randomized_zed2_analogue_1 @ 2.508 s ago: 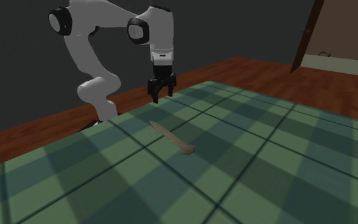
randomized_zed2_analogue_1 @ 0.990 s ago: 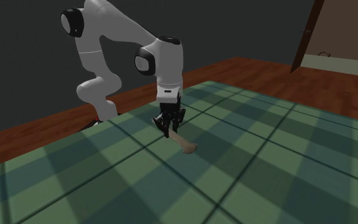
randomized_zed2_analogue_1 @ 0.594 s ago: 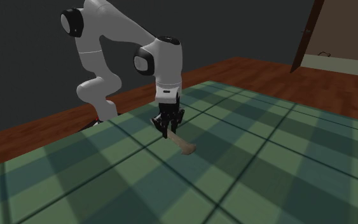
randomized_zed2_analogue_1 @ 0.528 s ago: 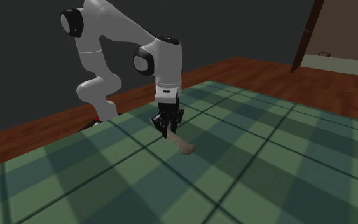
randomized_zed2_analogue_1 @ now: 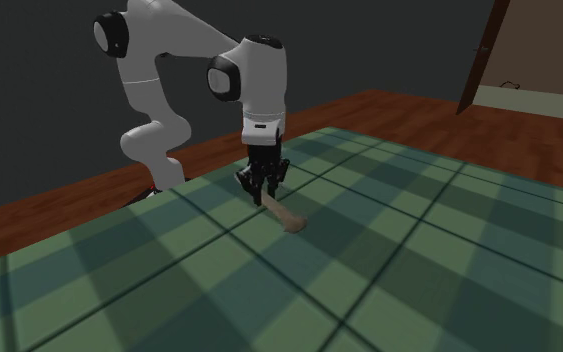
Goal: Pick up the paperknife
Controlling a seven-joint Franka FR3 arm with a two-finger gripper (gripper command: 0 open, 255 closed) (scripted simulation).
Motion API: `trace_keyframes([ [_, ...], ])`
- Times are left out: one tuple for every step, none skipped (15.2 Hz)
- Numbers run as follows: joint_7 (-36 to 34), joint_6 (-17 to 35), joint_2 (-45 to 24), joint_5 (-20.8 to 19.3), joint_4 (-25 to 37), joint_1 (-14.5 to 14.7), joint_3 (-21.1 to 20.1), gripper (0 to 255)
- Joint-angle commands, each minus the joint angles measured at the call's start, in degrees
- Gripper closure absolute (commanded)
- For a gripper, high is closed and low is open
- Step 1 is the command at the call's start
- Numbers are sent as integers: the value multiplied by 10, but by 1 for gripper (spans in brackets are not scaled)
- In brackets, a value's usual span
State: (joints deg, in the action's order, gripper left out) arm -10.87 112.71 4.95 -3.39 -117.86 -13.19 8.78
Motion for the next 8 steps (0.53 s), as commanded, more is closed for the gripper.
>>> trace_keyframes([
  [0,-15,3,0,12,0,0,255],
  [0,-23,5,0,18,0,-1,255],
  [0,-31,6,0,24,0,-1,255],
  [1,-38,7,0,31,1,-1,255],
  [1,-46,8,0,37,1,-1,255],
  [1,-54,9,0,44,1,-1,255],
  [1,-55,10,0,45,1,-1,255],
  [1,-55,10,0,45,1,-1,255],
])
